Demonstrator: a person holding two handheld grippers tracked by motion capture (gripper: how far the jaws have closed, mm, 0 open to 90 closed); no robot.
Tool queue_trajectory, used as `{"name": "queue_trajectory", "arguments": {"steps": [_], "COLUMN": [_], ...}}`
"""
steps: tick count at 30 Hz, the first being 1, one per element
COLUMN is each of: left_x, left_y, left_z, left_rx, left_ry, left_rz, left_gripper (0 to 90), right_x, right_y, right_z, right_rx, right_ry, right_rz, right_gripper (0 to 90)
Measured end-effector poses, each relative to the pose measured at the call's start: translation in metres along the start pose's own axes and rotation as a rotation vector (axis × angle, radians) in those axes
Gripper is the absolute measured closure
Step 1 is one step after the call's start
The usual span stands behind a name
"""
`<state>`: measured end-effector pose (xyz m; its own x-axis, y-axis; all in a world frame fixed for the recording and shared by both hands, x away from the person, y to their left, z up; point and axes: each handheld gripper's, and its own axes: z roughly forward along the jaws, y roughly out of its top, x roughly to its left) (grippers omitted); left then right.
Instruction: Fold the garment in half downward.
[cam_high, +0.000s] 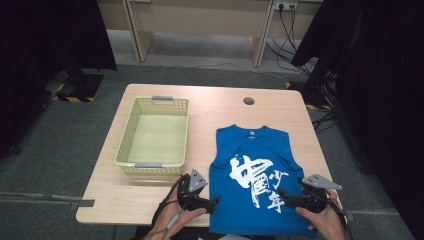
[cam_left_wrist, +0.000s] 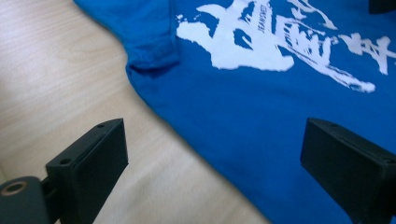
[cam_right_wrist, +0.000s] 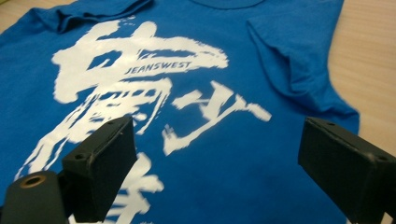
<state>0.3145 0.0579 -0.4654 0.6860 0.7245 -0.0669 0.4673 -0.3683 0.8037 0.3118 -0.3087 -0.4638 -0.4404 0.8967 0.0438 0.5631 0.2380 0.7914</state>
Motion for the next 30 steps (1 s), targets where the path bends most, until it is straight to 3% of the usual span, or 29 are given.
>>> {"name": "queue_trajectory", "arguments": {"steps": [11, 19, 24, 30], "left_x": [0.006, 0.018, 0.025, 0.029], "left_y": [0.023, 0.041, 0.051, 0.059], "left_z": [0.025, 0.042, 0.056, 0.068], "left_rx": [0.019, 0.004, 0.025, 0.024], "left_ry": [0.037, 0.064, 0.089, 0.091], "left_rz": [0.008, -0.015, -0.023, -0.038], "left_gripper": [7.3, 7.4, 7.5, 7.8], "right_x": [-0.017, -0.03, -0.036, -0.043], "right_y": [0.021, 0.034, 0.041, 0.047], "right_z": [0.016, 0.028, 0.037, 0.047], "right_rx": [0.013, 0.025, 0.038, 0.046], "right_ry": [-0.028, -0.056, -0.053, -0.057], "right_rz": [0.008, 0.015, 0.023, 0.037], "right_gripper": [12.5, 14.0, 14.9, 15.3]}}
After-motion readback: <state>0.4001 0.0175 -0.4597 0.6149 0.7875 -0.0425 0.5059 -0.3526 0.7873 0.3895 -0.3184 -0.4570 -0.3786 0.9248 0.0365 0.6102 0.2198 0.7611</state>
